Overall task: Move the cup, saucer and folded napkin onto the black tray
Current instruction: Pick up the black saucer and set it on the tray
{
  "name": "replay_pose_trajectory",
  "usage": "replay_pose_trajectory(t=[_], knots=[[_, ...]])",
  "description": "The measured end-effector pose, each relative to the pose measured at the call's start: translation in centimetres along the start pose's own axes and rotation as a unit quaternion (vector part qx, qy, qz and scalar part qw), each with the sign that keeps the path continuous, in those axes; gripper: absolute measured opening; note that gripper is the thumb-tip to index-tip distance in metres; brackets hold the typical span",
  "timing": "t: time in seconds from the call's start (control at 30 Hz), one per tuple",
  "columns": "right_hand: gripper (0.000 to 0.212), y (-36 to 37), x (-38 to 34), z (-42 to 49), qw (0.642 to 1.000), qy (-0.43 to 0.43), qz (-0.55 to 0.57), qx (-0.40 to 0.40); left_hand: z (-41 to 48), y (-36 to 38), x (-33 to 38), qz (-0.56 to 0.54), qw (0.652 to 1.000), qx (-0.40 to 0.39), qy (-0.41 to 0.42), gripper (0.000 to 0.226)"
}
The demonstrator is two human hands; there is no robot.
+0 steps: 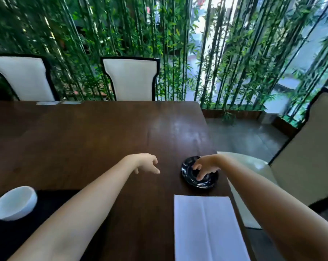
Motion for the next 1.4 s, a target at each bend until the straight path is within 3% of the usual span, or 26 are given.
replay_pose_trajectory(t=[0.23, 0.6, 0.9, 1.23, 1.4], knots=[[0.057, 1.3, 8.7, 0.7, 0.998, 0.022, 0.036, 0.038, 5.5, 1.2, 6.5, -0.011, 1.000, -0.010, -0.006, 0.058], [0.044, 2.3, 12.1, 4.7, 0.990, 0.015, 0.110, 0.081, 11.4, 1.9, 8.0, -0.054, 0.998, -0.024, -0.031, 0.062], [0.051, 0.9, 12.6, 8.2, 0.959, -0.029, 0.244, 0.143, 15.6, 2.6, 7.9, -0.254, 0.967, -0.015, -0.007, 0.059], [0.065, 1.1, 12.7, 9.5, 0.928, -0.048, 0.340, 0.142, 17.2, 2.5, 7.7, -0.272, 0.961, 0.034, 0.018, 0.049], [0.065, 1.4, 12.8, 9.3, 0.915, -0.053, 0.376, 0.135, 17.0, 2.9, 6.9, -0.348, 0.936, 0.047, 0.021, 0.052]])
Point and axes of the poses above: each hand's wrist, its own z-axis towards the middle knuckle, its own y-axis out of the palm, x = y × z, the point moved 10 cm from there along z, towards the middle knuckle, and after that the axes turned 14 degrees about -x, right-handed, at the moved point
